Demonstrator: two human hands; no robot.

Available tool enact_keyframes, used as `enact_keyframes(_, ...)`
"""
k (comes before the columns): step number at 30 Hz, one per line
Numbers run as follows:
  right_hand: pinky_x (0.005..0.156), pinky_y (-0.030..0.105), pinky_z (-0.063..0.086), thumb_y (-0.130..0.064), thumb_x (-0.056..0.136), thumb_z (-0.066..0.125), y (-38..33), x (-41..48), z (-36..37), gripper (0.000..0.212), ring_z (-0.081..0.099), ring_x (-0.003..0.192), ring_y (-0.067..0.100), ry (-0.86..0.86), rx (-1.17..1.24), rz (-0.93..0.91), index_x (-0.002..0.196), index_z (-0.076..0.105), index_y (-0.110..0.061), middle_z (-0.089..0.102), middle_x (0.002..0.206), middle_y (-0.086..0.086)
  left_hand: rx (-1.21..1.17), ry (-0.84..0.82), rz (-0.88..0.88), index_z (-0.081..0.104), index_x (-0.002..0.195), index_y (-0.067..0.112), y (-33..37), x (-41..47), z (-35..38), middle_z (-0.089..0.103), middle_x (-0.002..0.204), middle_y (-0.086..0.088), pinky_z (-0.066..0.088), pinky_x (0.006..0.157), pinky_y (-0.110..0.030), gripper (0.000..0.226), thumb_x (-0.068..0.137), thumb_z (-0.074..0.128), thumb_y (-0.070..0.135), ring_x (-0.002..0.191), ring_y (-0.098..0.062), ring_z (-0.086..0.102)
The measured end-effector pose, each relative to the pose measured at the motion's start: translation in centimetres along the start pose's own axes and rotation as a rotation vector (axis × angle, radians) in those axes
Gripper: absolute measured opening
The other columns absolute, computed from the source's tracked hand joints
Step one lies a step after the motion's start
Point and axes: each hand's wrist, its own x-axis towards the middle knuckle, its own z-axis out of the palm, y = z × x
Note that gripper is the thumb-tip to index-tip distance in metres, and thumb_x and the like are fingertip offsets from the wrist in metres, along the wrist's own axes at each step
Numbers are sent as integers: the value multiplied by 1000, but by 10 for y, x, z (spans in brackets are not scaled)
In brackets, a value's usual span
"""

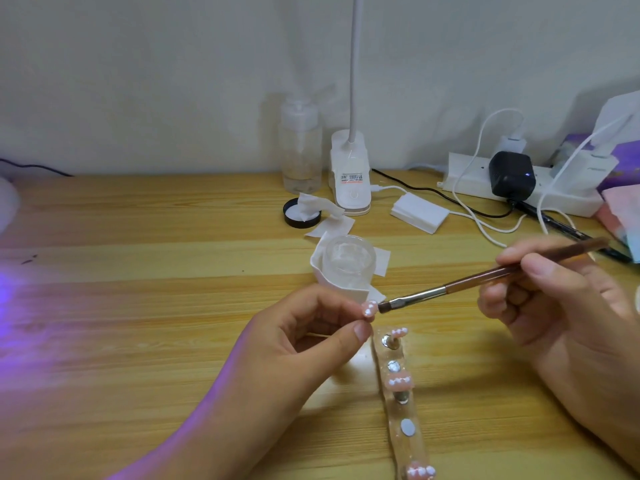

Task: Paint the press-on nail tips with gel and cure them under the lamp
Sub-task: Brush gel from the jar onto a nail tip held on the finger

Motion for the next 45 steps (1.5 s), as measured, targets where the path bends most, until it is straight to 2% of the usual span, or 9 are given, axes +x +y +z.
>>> enact_keyframes(6,62,19,52,-28,79,66,3,2,-3,10,64,63,10,27,-24,-6,81,74,-22,65,64,0,13,5,-24,74,83,30,2,0,1,72,81,9,48,66,-13,15,70,76,38,74,-1,63)
enact_keyframes(11,63,19,53,-39,72,79,0,1,-1,20,64,63,10,-5,-23,3,82,74,-22,66,65,0,2,11,-34,74,80,28,3,-1,1,72,77,9,47,63,-12,8,73,73,28,71,0,62)
enact_keyframes(13,62,19,53,-43,70,80,0,0,2,25,64,62,11,-25,-27,3,82,73,-22,66,65,2,1,2,-34,74,79,28,4,-1,1,71,76,11,47,62,-13,9,71,75,32,68,0,61)
enact_keyframes(17,60,19,53,-27,77,70,2,-1,2,8,65,61,11,-25,-39,-2,81,74,-21,66,64,3,15,-1,-21,72,77,30,2,-1,1,69,74,11,47,61,-15,19,65,71,44,66,0,60)
enact_keyframes(23,63,19,53,-47,74,77,2,-1,4,28,66,64,12,18,-102,-28,85,73,-22,67,67,1,31,-1,-10,72,79,30,0,-1,-1,73,83,9,48,63,-15,19,66,71,44,72,0,62)
enact_keyframes(31,61,17,52,-45,71,77,-1,1,3,24,63,60,8,33,-47,-21,81,74,-23,66,63,-3,33,7,3,73,81,30,1,0,0,71,82,5,48,63,-14,18,67,72,41,71,-2,61)
enact_keyframes(34,58,17,52,-35,75,76,-1,-2,4,14,63,57,10,29,-50,0,79,74,-22,65,60,2,36,7,3,73,82,28,1,-1,-1,68,78,4,50,63,-16,21,66,70,43,69,-4,60)
enact_keyframes(41,62,20,54,-52,67,81,0,-3,6,36,64,61,14,36,-102,19,84,74,-20,67,64,5,33,-15,20,72,80,26,1,-1,-1,70,81,0,49,63,-15,18,67,71,39,71,-5,60)
enact_keyframes(45,65,21,55,-43,77,73,1,1,2,24,66,66,15,102,-112,16,86,75,-21,69,69,5,23,-14,22,72,81,27,2,0,0,73,83,8,48,65,-12,8,74,75,28,74,0,64)
